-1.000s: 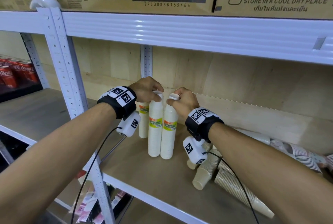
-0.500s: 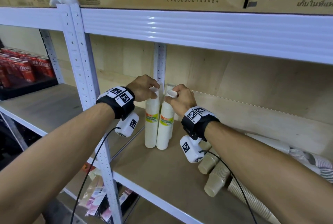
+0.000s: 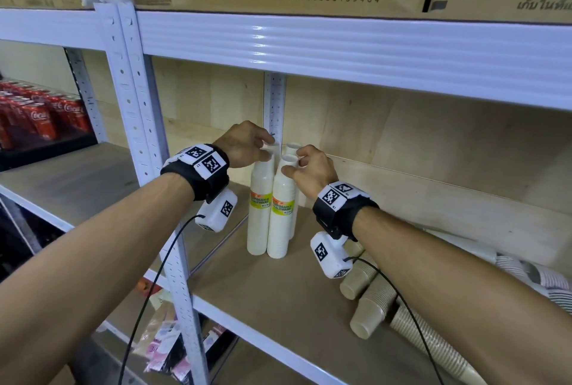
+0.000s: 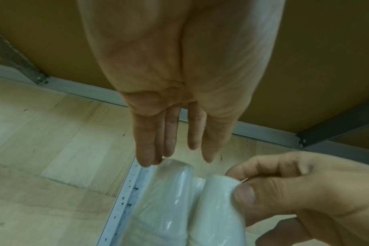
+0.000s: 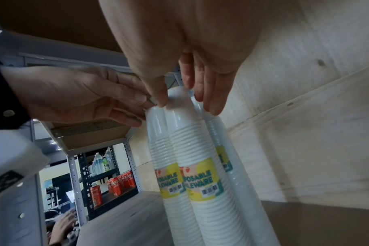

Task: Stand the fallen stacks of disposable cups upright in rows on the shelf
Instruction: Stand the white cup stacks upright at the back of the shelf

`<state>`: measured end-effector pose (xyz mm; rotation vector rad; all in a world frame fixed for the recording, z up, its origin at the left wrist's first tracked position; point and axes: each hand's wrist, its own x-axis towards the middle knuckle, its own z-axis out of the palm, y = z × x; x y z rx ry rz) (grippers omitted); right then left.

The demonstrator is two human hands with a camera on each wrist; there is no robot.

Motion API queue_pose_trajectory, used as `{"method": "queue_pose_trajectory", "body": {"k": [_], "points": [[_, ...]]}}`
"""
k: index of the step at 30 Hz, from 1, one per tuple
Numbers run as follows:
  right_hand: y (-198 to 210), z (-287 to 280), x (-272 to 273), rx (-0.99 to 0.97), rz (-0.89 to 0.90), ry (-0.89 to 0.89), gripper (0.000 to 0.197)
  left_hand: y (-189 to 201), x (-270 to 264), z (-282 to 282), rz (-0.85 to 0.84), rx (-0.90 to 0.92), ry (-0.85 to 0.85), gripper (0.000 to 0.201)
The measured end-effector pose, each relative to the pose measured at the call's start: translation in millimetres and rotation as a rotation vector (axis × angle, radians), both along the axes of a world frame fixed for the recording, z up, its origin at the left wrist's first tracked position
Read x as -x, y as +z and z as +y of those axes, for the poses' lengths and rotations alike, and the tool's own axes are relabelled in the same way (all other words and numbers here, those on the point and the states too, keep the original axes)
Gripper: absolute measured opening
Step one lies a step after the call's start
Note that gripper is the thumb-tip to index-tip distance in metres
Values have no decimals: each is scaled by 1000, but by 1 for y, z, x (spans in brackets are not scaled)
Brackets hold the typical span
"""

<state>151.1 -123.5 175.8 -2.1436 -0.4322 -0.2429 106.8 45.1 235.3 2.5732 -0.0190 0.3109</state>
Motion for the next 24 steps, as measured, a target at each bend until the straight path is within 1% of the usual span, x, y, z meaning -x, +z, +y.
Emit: {"method": "queue_pose_trajectory", "body": {"k": [3, 5, 9, 13, 18, 24], "points": [[10, -17, -1, 47, -19, -16, 56, 13, 0, -9, -44, -27, -22, 41], [19, -34, -3, 77, -20, -34, 56, 22, -2, -19, -59, -6, -46, 40], [31, -78, -7, 162, -17, -91, 47, 36, -14, -47, -74, 9, -113, 36], [35, -131, -11, 266, 9, -187, 43, 37, -30, -87, -67, 31, -209, 36], [24, -196, -9, 408, 69, -275, 44, 19, -55, -138, -25, 8, -324, 35], [-8, -267, 1, 527, 236, -351, 54, -24, -81, -193, 92, 34, -434, 42]]}}
